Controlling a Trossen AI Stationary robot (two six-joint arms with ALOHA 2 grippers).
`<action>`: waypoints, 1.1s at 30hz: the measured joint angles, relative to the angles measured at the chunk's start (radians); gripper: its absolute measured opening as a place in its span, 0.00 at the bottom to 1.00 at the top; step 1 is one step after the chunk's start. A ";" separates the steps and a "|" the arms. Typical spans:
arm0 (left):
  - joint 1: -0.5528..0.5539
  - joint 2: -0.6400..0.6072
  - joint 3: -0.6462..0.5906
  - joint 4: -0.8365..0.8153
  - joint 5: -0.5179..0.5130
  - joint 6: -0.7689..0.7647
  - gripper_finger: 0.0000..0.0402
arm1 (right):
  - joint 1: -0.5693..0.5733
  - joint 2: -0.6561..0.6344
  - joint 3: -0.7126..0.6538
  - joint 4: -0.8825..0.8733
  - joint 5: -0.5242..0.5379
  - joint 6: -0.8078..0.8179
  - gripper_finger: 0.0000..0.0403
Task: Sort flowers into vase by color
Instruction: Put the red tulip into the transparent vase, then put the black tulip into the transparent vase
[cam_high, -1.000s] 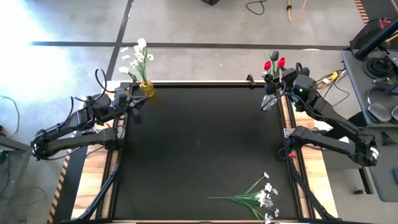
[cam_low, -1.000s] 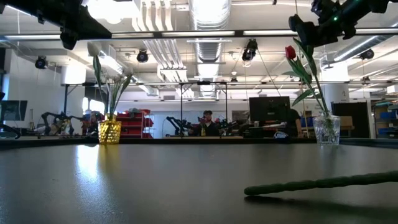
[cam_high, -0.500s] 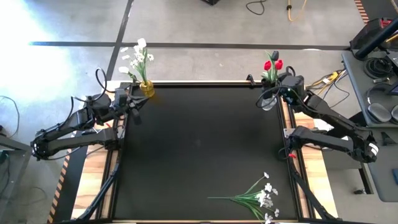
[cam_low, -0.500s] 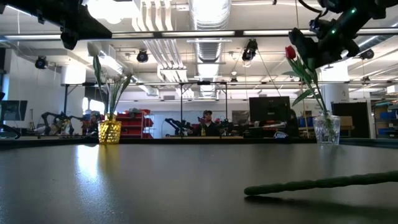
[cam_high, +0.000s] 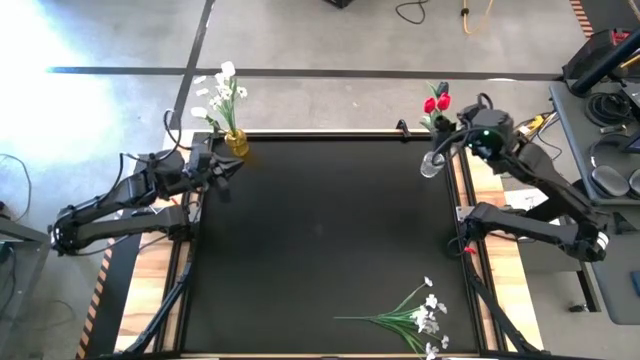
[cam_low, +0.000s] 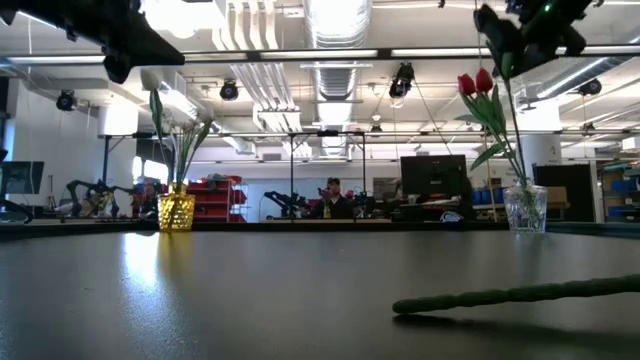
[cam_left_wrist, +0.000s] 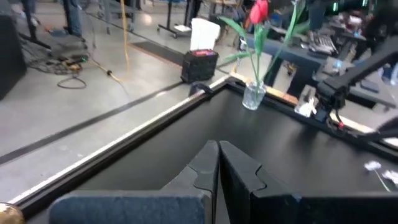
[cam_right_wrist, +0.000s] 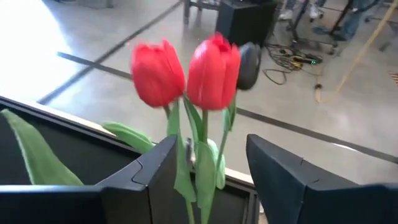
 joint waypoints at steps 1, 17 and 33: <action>0.000 0.010 0.000 0.000 0.010 0.000 0.00 | 0.000 0.000 0.025 -0.021 -0.009 0.006 0.45; 0.000 0.131 0.000 0.038 0.094 0.054 0.00 | 0.000 0.001 0.089 -0.098 -0.003 -0.018 0.14; 0.000 0.125 0.000 0.038 0.119 0.035 0.00 | 0.010 0.036 0.131 -0.380 -0.293 0.426 0.20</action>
